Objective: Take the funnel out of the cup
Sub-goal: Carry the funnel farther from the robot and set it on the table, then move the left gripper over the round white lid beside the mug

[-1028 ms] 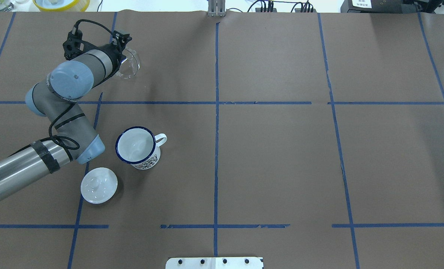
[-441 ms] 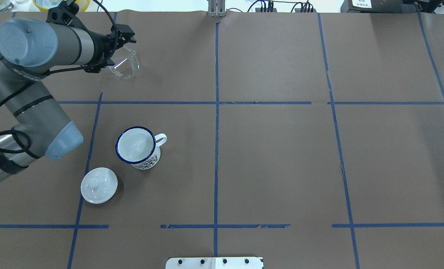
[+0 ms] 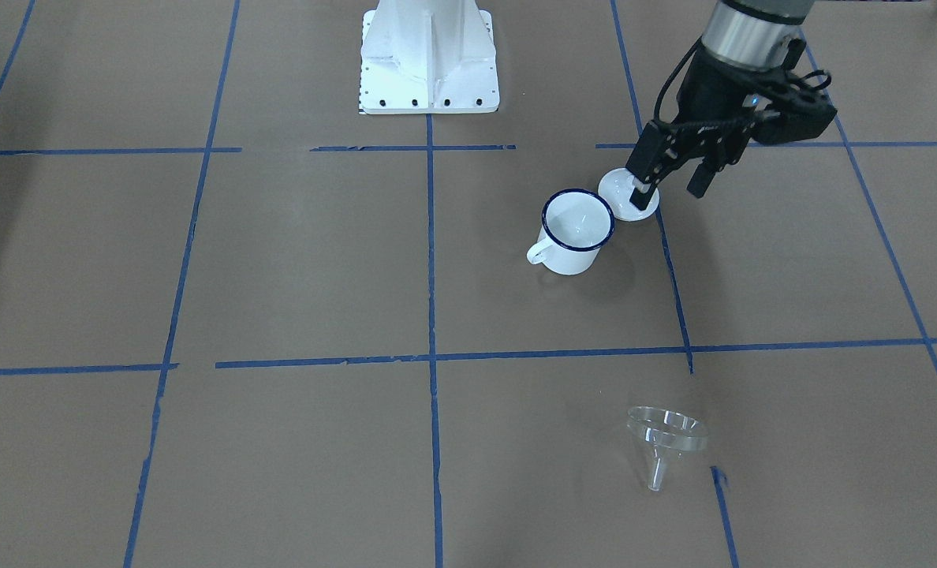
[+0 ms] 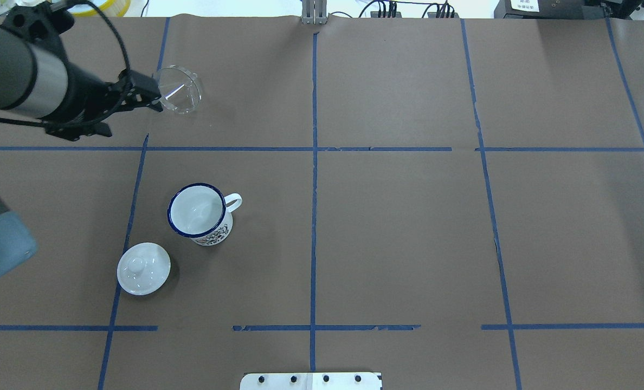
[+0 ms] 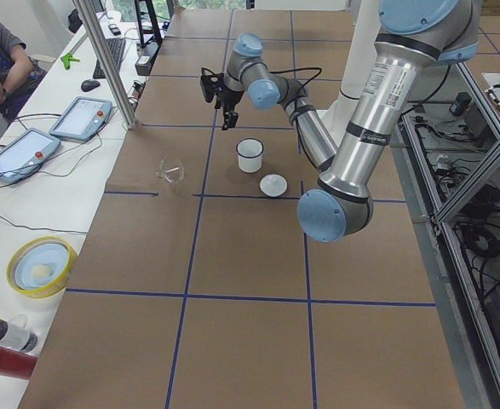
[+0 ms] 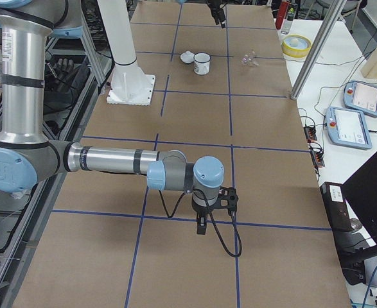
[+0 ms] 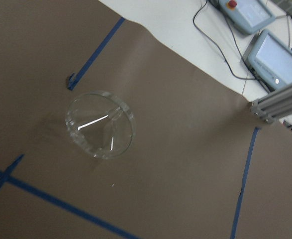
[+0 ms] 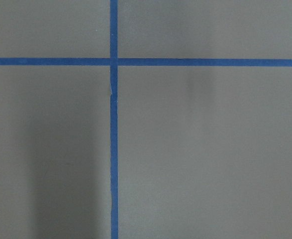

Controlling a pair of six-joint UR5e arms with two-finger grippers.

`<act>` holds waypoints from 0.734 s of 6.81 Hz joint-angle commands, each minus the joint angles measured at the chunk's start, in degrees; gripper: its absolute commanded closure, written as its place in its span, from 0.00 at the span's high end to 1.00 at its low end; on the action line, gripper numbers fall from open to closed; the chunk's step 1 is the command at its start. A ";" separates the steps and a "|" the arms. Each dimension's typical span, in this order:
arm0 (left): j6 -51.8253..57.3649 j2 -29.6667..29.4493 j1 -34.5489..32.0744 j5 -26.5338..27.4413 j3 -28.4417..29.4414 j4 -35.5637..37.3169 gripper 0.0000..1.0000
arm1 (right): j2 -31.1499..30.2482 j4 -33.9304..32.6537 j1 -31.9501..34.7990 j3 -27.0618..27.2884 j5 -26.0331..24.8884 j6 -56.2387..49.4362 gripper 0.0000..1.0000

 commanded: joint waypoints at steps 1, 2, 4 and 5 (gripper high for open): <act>8.08 11.55 5.26 -7.16 -7.73 0.97 1.00 | 0.00 0.00 0.00 -0.02 0.00 0.00 1.00; 6.44 12.45 9.75 -6.13 -7.12 0.97 1.00 | 0.00 0.00 0.00 -0.02 0.00 0.00 1.00; 2.38 12.46 16.11 -0.41 -0.31 -3.91 1.00 | 0.00 0.00 0.00 -0.02 0.00 0.00 1.00; 2.29 12.46 16.21 0.90 6.09 -9.87 1.00 | 0.00 0.00 0.00 -0.02 0.00 0.00 1.00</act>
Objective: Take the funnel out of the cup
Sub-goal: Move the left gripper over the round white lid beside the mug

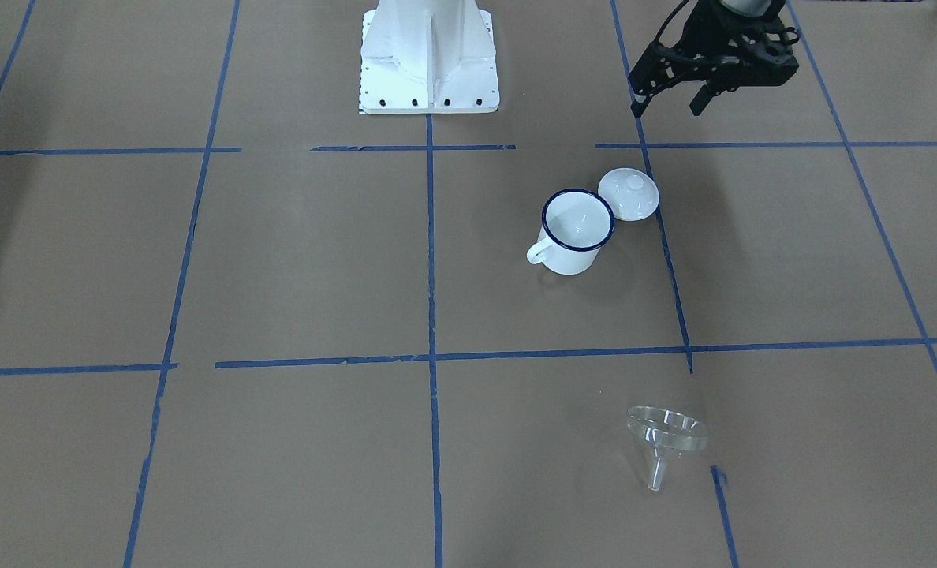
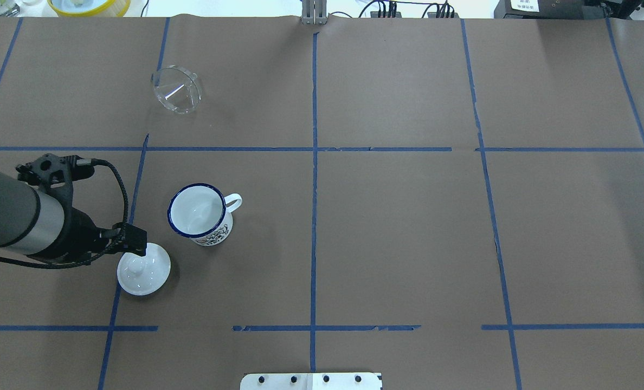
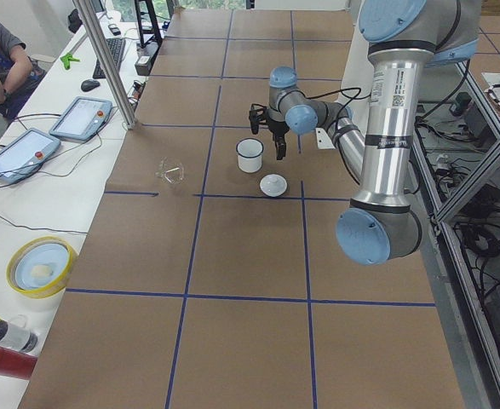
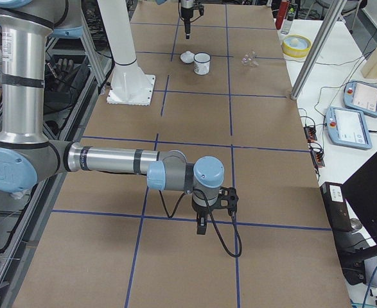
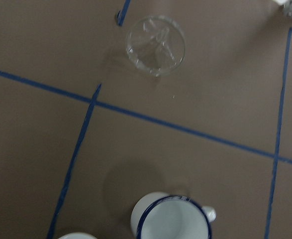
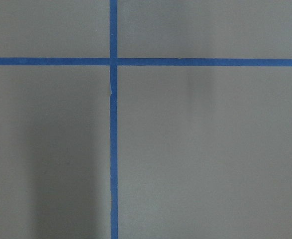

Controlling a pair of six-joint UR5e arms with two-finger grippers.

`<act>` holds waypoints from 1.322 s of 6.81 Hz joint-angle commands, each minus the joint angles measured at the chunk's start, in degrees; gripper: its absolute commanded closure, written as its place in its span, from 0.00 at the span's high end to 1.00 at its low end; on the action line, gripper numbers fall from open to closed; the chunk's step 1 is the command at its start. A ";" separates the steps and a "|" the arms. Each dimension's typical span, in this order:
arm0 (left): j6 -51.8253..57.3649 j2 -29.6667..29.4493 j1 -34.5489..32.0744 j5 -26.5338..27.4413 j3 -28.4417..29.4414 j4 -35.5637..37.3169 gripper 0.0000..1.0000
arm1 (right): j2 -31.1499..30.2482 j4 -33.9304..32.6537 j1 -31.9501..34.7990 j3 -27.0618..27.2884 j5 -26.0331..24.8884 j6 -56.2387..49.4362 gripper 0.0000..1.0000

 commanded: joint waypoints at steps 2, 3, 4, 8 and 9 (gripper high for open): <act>-1.46 0.16 2.01 5.16 13.47 -12.87 1.00 | 0.00 0.00 0.00 0.00 0.00 0.00 1.00; -1.38 0.16 2.80 5.16 14.98 -13.86 1.00 | 0.00 0.00 0.00 0.00 0.00 0.00 1.00; -1.56 0.60 3.76 5.08 15.00 -13.87 1.00 | 0.00 0.00 0.00 0.00 0.00 0.00 1.00; -3.58 0.87 5.53 4.99 14.82 -16.24 0.99 | 0.00 0.00 0.00 0.00 0.00 0.00 1.00; -3.58 0.96 5.62 4.99 14.91 -16.24 0.94 | 0.00 0.00 0.00 0.00 0.00 0.00 1.00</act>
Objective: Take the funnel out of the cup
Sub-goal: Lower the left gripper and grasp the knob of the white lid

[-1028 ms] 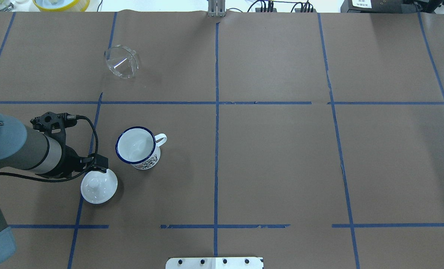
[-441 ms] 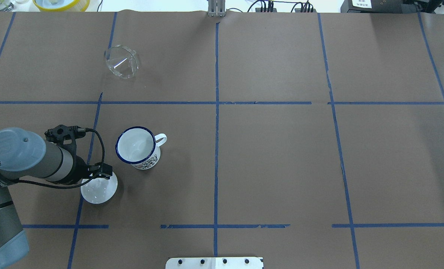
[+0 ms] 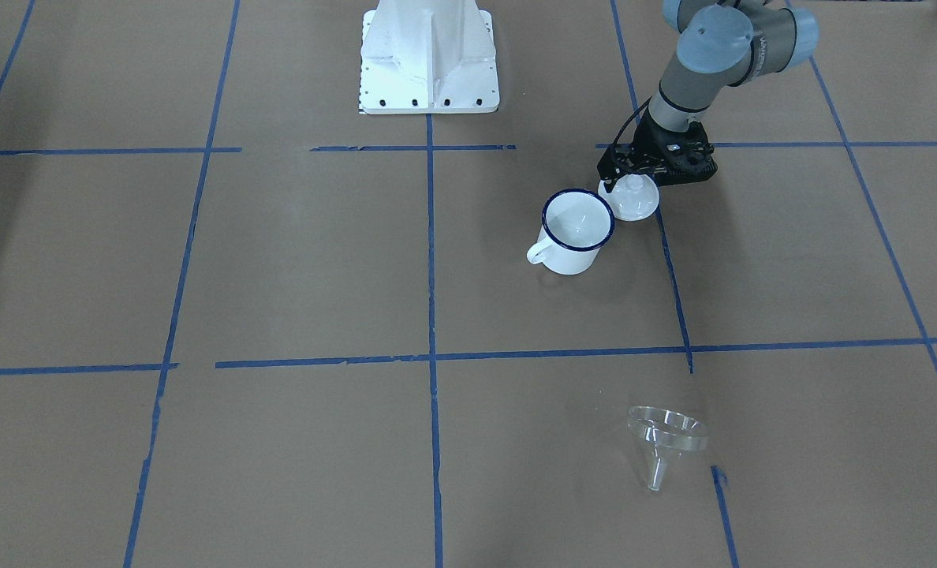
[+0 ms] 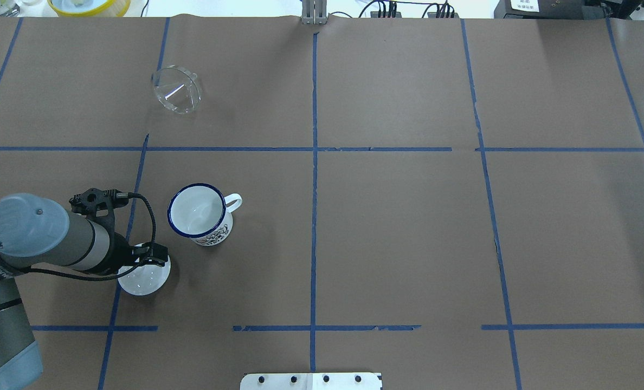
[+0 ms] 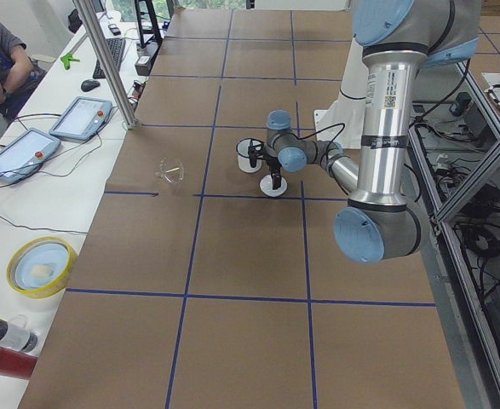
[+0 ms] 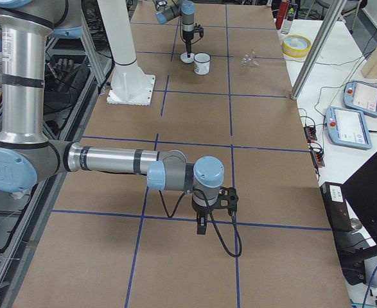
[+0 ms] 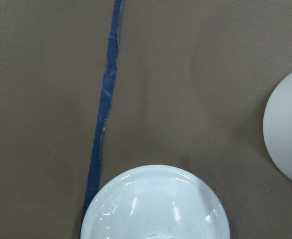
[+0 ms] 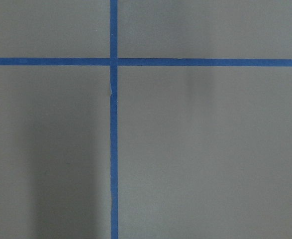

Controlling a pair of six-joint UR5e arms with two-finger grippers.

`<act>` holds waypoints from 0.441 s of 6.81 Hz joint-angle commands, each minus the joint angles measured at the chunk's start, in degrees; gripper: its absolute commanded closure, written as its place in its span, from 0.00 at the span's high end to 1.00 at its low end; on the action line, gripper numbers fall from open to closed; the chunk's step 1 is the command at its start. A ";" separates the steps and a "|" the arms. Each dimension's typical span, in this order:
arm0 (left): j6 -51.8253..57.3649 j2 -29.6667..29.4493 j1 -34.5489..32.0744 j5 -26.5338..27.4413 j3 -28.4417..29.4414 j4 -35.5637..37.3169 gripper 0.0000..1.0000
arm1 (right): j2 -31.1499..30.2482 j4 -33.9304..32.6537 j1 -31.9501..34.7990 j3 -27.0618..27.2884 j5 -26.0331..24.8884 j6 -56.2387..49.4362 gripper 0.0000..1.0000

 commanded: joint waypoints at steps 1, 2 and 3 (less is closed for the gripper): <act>-0.19 0.06 0.33 -0.18 0.00 -0.10 0.93 | 0.00 0.00 0.00 -0.03 0.00 0.00 1.00; -0.19 0.84 0.68 -0.18 -0.26 -0.10 0.92 | 0.00 0.00 0.00 -0.03 0.00 0.00 1.00; -0.19 1.19 0.77 -0.18 -0.53 -0.10 0.73 | 0.00 0.00 0.00 0.06 0.00 0.00 1.00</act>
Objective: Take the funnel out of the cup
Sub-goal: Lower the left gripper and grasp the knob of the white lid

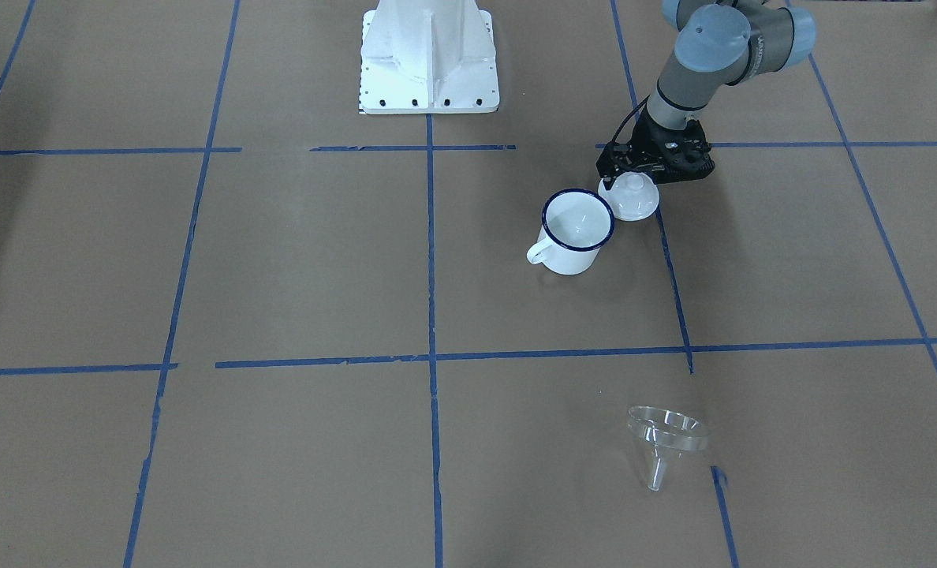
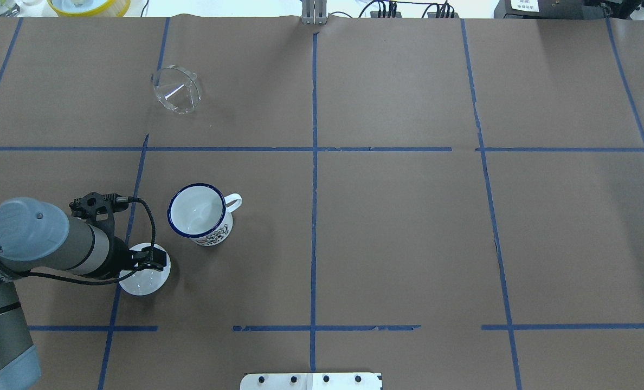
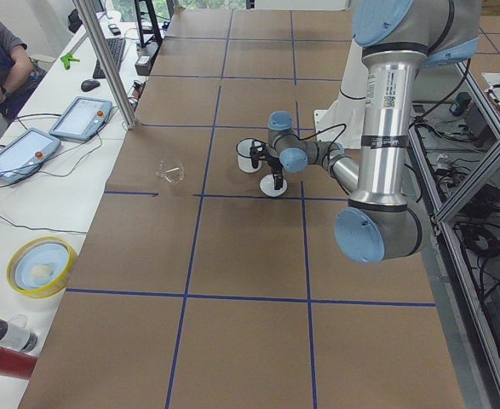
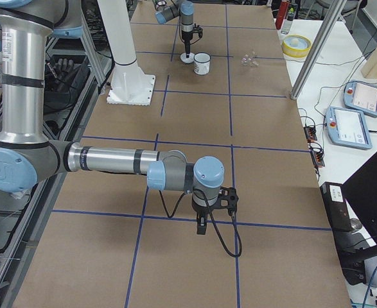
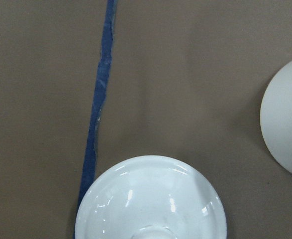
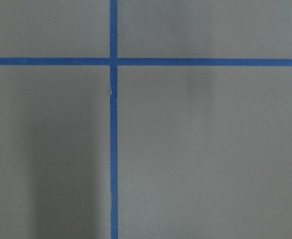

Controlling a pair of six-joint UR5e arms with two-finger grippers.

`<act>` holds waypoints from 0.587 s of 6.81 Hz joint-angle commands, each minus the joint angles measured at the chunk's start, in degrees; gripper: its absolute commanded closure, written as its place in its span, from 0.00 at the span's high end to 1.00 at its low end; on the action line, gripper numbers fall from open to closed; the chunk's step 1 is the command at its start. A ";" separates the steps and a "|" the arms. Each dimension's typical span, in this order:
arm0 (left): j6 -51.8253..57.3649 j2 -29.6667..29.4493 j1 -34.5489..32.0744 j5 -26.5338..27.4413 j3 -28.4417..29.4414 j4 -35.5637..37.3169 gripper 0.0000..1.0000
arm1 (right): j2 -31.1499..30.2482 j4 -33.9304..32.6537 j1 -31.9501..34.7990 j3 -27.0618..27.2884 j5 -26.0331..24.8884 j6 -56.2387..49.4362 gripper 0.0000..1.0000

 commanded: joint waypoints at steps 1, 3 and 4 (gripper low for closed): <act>-0.62 0.57 0.18 -0.02 -0.35 0.00 0.46 | 0.00 0.00 0.00 0.07 0.00 0.00 1.00; -0.97 0.57 0.18 -0.11 -1.05 0.17 0.04 | 0.00 0.00 0.00 0.07 0.00 0.00 1.00; -0.97 0.57 0.09 -0.11 -1.93 0.35 0.01 | 0.00 0.00 0.00 -0.01 0.00 0.00 1.00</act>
